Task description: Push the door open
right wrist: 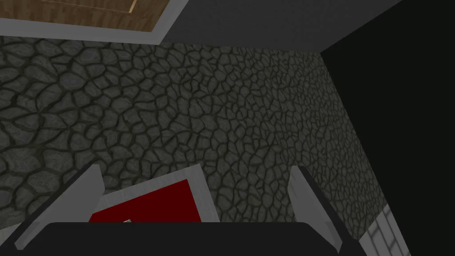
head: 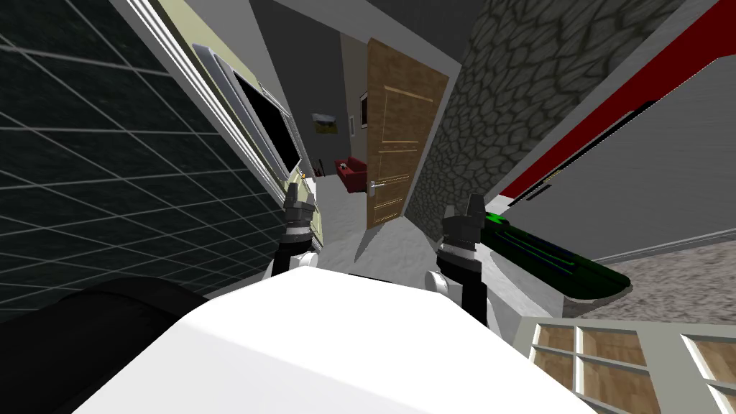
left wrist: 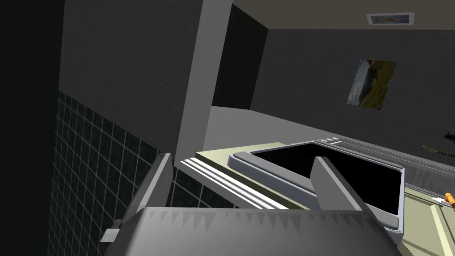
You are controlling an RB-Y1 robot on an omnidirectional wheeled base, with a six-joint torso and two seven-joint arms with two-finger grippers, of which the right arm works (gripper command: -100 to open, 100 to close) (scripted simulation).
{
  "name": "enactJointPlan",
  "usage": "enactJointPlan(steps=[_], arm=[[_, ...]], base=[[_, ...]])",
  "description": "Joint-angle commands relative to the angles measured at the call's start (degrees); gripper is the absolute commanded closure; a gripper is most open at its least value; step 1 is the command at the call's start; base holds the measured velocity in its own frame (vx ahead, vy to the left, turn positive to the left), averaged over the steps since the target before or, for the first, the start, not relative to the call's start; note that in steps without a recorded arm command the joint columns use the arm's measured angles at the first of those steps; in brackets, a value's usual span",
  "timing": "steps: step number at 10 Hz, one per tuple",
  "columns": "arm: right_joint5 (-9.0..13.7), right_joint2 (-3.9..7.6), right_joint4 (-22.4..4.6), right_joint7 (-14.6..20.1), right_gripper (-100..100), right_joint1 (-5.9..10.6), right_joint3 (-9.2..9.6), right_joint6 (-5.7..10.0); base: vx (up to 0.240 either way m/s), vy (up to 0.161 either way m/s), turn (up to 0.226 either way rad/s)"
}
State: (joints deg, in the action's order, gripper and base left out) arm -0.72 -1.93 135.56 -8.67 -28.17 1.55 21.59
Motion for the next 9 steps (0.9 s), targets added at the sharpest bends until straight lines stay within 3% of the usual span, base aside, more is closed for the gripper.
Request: enactJointPlan(steps=[1,9], arm=[[-0.1,0.56,-1.8,0.3,-100,0.95,0.18,-0.10],[-0.3,2.61,-10.7,2.0,-100,5.68,1.07,-0.61]], base=[[0.079,-0.024,0.075],[0.101,-0.029,0.061]])
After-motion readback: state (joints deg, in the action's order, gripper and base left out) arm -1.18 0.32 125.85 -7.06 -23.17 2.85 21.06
